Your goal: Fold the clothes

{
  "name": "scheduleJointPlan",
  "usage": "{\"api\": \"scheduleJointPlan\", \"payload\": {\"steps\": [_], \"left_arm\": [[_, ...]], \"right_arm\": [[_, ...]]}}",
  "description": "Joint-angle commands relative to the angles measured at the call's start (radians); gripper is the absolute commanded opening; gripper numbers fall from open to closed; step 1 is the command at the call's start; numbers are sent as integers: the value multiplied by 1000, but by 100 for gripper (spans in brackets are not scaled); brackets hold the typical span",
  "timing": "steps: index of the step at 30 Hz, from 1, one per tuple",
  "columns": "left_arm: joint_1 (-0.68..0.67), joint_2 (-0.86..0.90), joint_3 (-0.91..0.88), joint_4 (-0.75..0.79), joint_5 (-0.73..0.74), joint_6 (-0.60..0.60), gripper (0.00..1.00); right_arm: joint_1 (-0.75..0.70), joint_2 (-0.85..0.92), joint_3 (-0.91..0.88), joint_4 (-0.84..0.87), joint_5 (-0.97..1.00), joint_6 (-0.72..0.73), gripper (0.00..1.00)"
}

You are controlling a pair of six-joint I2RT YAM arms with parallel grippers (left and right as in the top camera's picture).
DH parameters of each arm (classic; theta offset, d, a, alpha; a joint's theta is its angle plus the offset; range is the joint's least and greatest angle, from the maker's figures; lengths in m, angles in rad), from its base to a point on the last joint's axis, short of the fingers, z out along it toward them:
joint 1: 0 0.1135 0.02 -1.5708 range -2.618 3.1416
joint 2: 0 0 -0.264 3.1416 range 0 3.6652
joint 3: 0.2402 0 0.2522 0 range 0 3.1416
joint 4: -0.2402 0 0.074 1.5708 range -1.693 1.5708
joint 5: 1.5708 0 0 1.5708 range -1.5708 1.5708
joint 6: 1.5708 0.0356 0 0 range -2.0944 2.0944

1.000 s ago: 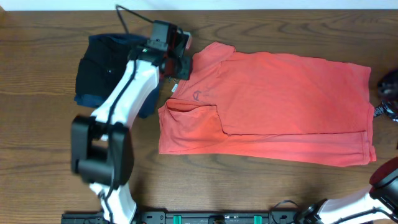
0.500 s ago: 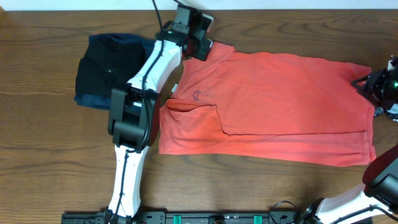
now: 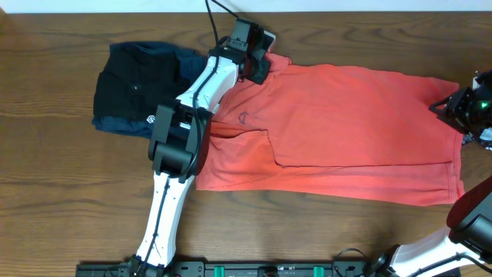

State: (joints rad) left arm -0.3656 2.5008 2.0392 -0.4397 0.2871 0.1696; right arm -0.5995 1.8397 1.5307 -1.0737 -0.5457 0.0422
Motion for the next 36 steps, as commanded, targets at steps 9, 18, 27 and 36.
{"api": "scheduleJointPlan", "payload": {"steps": [9,18,27,36], "left_arm": [[2,-159,41,-91,-124,7,6],[2,-212,41,-380,-195,21,6],[2,-214,40,-754,-290,19,11],[-11,-214,40,-640,-276,23,64]], "right_arm": [[12,5,10,9,0,-33,33],[12,5,10,8,22,-33,33],[12,5,10,12,23,-33,34],[12,5,10,24,22,-32,35]]}}
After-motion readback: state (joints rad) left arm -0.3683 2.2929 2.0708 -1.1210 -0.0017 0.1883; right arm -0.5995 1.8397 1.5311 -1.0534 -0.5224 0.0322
